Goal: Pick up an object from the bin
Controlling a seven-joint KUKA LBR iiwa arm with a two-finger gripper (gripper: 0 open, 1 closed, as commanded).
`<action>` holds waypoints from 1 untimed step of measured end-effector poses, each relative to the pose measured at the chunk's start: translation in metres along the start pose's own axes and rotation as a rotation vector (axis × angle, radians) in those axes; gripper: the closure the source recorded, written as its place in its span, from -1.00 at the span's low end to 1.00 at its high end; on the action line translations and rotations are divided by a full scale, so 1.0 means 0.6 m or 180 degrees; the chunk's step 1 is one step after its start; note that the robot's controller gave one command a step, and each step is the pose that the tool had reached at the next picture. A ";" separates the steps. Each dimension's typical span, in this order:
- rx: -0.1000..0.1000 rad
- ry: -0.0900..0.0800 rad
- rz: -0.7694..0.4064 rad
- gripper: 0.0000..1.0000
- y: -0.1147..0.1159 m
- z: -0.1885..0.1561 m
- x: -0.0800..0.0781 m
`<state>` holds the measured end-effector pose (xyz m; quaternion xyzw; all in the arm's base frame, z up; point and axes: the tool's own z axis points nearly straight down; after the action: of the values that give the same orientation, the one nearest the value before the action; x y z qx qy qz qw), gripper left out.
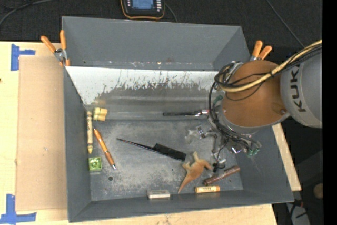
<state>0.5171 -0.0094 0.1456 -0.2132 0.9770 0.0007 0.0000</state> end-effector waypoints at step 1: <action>-0.0024 0.0027 -0.0153 -1.00 0.002 0.128 0.014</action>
Offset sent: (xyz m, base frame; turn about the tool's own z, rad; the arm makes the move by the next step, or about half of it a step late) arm 0.0042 0.0144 -0.0756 0.1331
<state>0.5088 -0.0119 0.0690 -0.2366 0.9716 0.0035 -0.0049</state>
